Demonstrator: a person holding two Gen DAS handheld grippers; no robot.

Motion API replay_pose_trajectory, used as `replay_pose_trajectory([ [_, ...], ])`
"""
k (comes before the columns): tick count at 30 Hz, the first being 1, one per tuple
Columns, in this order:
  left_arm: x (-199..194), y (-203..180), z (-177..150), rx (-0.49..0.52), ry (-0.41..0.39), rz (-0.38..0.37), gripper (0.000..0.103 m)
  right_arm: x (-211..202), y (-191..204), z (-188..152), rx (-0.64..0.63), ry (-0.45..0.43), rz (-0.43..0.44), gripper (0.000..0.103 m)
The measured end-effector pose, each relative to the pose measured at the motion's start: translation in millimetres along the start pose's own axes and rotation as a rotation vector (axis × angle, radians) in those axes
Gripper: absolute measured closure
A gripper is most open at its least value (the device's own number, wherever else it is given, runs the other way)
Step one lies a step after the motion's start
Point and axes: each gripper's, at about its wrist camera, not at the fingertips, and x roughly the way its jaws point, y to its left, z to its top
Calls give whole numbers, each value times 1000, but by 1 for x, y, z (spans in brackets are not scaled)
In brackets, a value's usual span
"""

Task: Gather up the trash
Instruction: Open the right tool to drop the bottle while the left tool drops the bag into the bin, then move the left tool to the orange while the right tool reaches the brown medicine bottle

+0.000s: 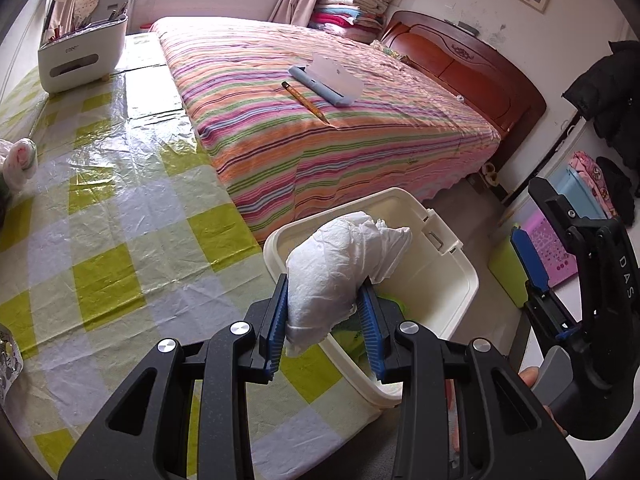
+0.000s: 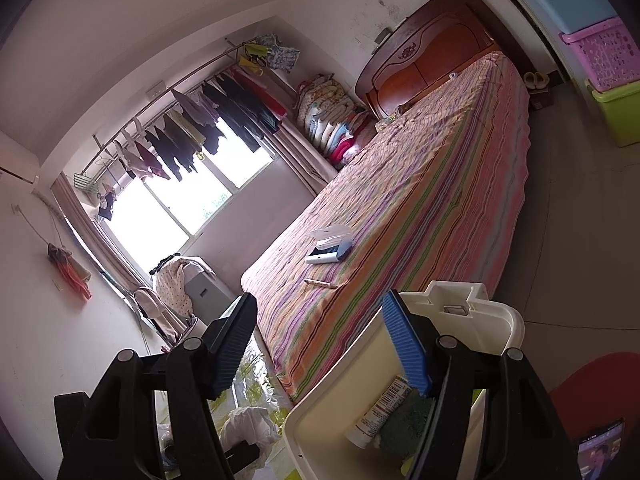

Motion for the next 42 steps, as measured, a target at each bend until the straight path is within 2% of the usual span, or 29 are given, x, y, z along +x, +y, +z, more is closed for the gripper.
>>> replay_pose_trajectory([
  [7, 20, -7, 9, -9, 35, -18, 69, -2, -4, 1, 21, -8, 14, 35],
  [11, 28, -15, 13, 0, 46, -27, 66, -4, -6, 2, 31, -13, 21, 35],
  [13, 30, -18, 13, 5, 44, -22, 59, -4, -7, 2, 36, -14, 25, 35],
  [15, 30, -18, 12, 1, 33, -17, 38, -3, -7, 2, 38, -10, 27, 35],
  [17, 27, -15, 13, -15, 15, -13, 24, -3, -8, 3, 39, -9, 30, 35],
  [18, 25, -13, 13, -23, 4, -7, 21, -3, -8, 2, 39, -8, 32, 35],
  [23, 7, 10, 20, -85, -30, 28, 16, -1, -7, 1, 38, 4, 34, 35],
  [30, -29, 59, 15, -155, -90, 145, 14, 3, 0, -2, 19, 24, 29, 35],
  [37, -65, 101, 4, -197, -117, 237, 14, 7, 14, -11, -16, 50, 49, 35],
  [42, -93, 133, -3, -230, -150, 323, 14, 11, 27, -20, -41, 77, 73, 30],
])
